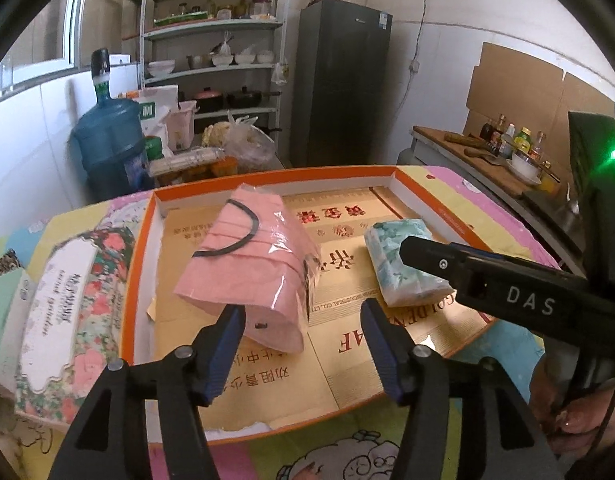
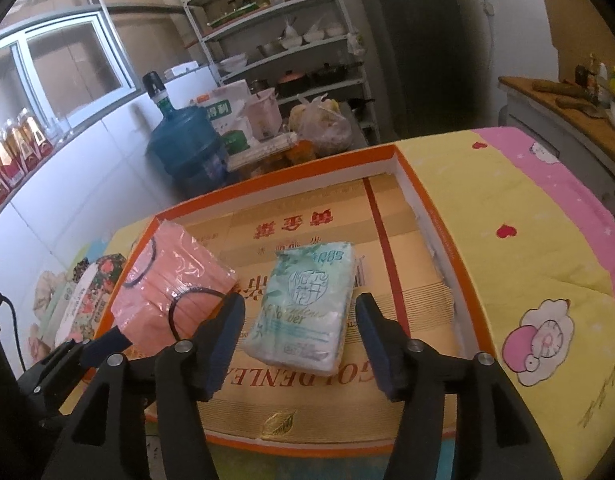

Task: Organize soft objects
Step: 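Lower both packs into the tray and open both grippers, then move both open grippers back from the tray toward the pile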

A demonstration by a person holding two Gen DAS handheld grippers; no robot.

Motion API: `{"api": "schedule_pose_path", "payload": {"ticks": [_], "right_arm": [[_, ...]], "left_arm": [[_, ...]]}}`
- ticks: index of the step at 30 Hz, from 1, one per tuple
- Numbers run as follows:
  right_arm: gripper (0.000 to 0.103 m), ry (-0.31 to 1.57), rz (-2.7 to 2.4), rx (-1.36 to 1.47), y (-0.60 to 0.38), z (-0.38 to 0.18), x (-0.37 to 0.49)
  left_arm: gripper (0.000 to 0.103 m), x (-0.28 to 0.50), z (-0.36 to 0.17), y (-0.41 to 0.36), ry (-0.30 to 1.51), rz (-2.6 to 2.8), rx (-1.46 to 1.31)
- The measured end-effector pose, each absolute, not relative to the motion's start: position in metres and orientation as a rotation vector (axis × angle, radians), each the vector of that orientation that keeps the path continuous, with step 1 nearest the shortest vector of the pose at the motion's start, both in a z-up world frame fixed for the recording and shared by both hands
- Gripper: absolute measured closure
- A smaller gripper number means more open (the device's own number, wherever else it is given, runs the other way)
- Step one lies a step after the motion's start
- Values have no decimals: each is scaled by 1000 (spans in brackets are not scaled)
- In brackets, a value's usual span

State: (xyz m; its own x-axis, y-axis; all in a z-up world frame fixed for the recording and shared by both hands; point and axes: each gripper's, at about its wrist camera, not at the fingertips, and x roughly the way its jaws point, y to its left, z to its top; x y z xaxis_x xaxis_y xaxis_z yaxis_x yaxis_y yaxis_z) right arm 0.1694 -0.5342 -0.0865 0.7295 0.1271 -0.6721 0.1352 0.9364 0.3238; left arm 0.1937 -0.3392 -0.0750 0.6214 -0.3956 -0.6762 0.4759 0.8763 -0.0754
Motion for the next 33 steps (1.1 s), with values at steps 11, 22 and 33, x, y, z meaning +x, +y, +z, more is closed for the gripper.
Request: {"api": "schedule_pose_path", "payload": {"ticks": [11, 22, 33], "right_arm": [[42, 700, -39, 367, -523, -66, 140], [42, 627, -76, 340, -497, -36, 101], [41, 565, -94, 285, -456, -7, 68]], "left_arm": [[43, 163, -45, -319, 652, -466, 147], [43, 131, -21, -286, 597, -435, 131], [43, 106, -3, -238, 556, -366, 107]]}}
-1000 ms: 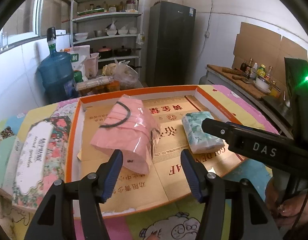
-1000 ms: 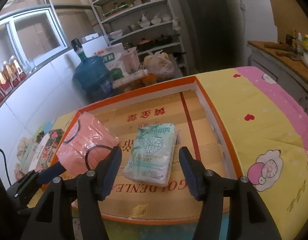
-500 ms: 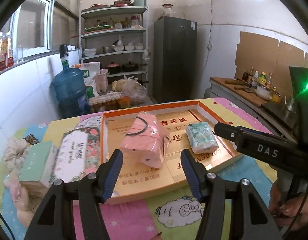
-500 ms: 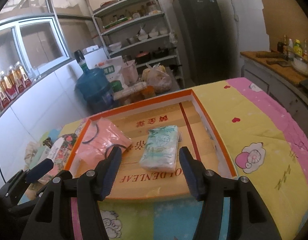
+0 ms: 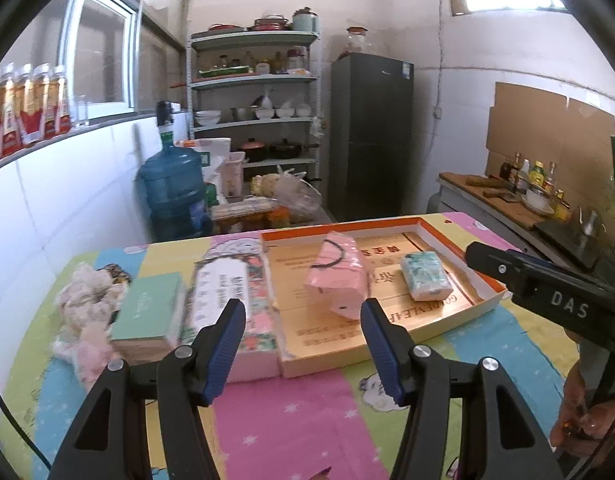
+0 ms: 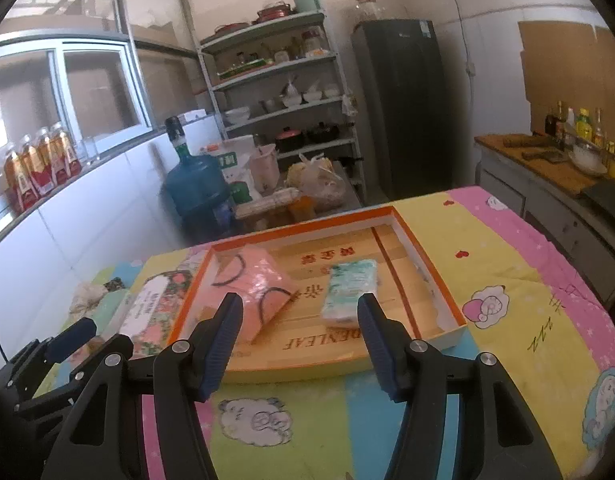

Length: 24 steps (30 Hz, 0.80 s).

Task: Organize soft objects
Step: 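Move both open grippers back from the tray toward the pile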

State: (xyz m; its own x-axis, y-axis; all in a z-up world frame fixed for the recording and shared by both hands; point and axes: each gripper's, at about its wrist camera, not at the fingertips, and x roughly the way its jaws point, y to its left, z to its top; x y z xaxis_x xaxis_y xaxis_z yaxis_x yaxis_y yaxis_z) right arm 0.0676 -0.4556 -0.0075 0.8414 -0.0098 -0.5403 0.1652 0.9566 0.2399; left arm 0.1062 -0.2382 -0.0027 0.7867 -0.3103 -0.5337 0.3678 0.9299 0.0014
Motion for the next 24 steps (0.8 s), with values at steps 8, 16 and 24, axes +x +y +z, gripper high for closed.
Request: {"api": "schedule_pose_path", "payload": {"ticks": [8, 16, 24], "right_arm": [[41, 526, -59, 245, -411, 9, 58], [41, 511, -3, 224, -368, 14, 52], [41, 508, 55, 196, -319, 15, 50]], "left_arm": [[43, 97, 7, -194, 529, -293, 86], [43, 88, 11, -148, 513, -217, 64], [43, 79, 9, -103, 509, -152, 39]]}}
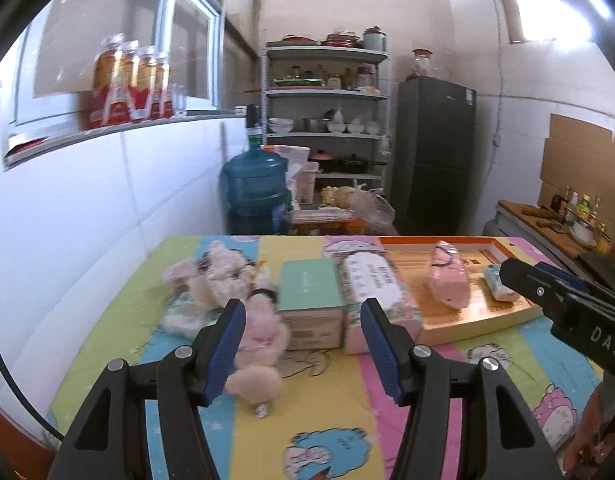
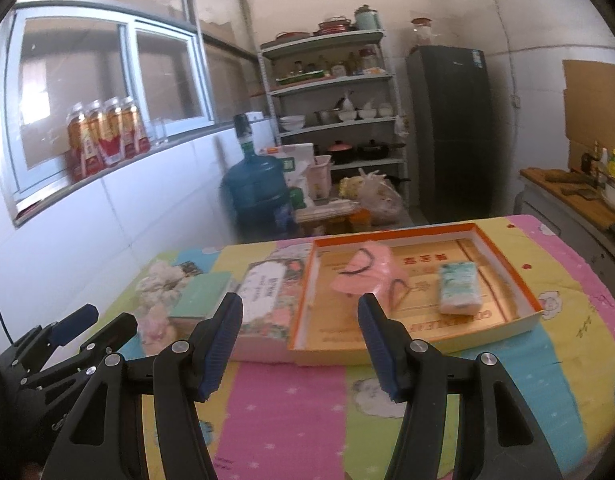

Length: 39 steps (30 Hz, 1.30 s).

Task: Organize soft objects
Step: 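Move both open grippers back from the tray toward the pile, then grasp the pink-hatted plush bunny with the right gripper while the left grasps the bagged green sponge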

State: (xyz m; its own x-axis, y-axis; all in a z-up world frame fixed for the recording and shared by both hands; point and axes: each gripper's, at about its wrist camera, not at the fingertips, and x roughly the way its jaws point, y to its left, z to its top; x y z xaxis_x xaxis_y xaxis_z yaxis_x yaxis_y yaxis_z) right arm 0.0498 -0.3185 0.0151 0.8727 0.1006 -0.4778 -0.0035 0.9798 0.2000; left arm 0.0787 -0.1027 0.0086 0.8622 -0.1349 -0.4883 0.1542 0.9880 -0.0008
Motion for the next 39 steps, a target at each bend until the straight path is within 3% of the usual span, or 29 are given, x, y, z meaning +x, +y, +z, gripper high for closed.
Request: {"api": "schedule_pose_path", "payload": {"ticks": [22, 39], "right_arm": [[41, 595, 201, 153, -214, -19, 65], [41, 792, 286, 167, -149, -79, 136]], "left_arm": [[43, 80, -25, 26, 545, -34, -77], [43, 111, -45, 46, 595, -50, -104]]}}
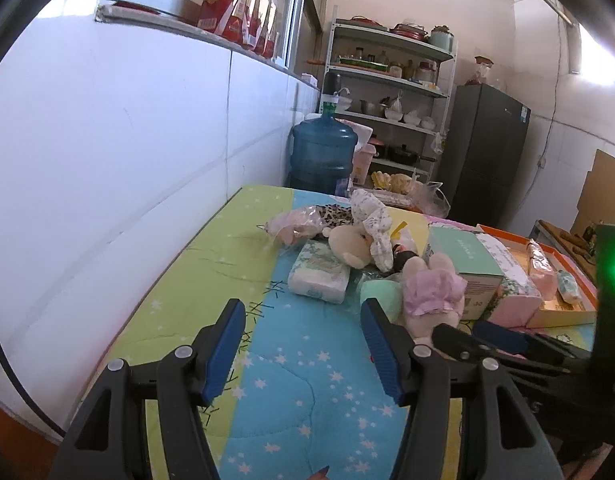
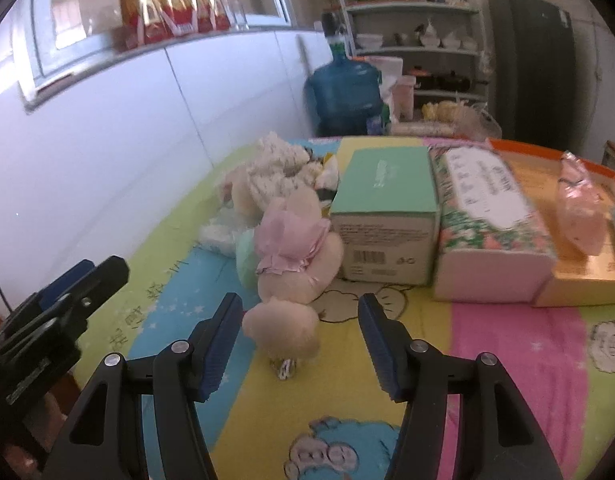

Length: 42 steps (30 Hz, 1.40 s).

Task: Organize soft objects
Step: 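Grasp the pink-hatted plush bunny with the right gripper while the left grasps the bagged green sponge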

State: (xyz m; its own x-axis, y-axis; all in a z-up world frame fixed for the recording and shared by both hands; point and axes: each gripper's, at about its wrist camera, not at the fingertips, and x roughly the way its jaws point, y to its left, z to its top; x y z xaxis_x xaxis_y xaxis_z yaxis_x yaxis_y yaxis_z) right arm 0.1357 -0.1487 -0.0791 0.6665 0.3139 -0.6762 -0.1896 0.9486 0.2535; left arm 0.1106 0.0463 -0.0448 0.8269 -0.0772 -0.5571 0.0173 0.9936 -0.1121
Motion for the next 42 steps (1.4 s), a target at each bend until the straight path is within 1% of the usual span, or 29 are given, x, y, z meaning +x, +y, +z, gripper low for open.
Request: {"api": "schedule_pose_path", "payload": {"ticks": [7, 8, 9, 10, 14, 21, 25, 31, 32, 33, 34, 35, 42], "right_arm": [[41, 844, 292, 172, -138, -94, 155], [44, 844, 295, 170, -137, -95, 155], [63, 844, 302, 168, -137, -96, 155], [68, 845, 320, 171, -137, -96, 154], [69, 800, 337, 179, -148, -89, 141], [69, 660, 297, 238, -193, -53, 98], [68, 656, 278, 249, -208, -51, 95], [68, 673, 283, 275, -223, -56, 95], [68, 672, 286, 277, -225, -56, 95], [68, 673, 289, 279, -225, -57, 96], [68, 673, 288, 278, -224, -58, 97], [68, 676, 291, 279, -225, -59, 97], [68, 686, 303, 287, -221, -62, 103]], "left_arm": [[43, 127, -49, 46, 621, -64, -94], [43, 128, -50, 45, 623, -68, -92], [43, 130, -50, 45, 626, -73, -91], [43, 132, -52, 43, 633, -85, -88], [43, 140, -55, 34, 656, -133, -82], [43, 160, -65, -4, 712, -225, -38], [43, 177, -76, -22, 750, -214, -8], [44, 193, -89, -30, 806, -192, -2], [48, 195, -90, -31, 815, -193, 0], [57, 197, -92, -32, 826, -197, -3], [62, 199, -93, -32, 835, -198, -9], [65, 201, -94, -31, 842, -200, -16], [67, 200, -92, -26, 828, -200, -24]]}}
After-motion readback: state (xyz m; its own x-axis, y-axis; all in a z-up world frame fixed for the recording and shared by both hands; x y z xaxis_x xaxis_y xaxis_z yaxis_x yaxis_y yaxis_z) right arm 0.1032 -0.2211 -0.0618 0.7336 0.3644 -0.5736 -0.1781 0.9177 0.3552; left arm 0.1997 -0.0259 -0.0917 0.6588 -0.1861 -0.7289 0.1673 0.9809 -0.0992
